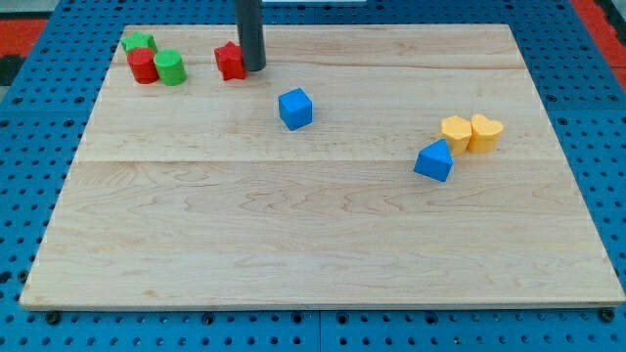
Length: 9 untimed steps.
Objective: Move your arm towards the yellow heart
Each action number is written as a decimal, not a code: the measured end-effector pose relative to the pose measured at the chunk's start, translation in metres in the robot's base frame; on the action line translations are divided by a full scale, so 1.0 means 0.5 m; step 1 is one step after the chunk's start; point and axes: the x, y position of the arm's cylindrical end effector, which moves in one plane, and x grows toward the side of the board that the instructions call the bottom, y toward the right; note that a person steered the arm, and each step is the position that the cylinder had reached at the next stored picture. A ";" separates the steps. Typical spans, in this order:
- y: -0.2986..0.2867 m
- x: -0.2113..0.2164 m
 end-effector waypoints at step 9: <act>0.140 -0.012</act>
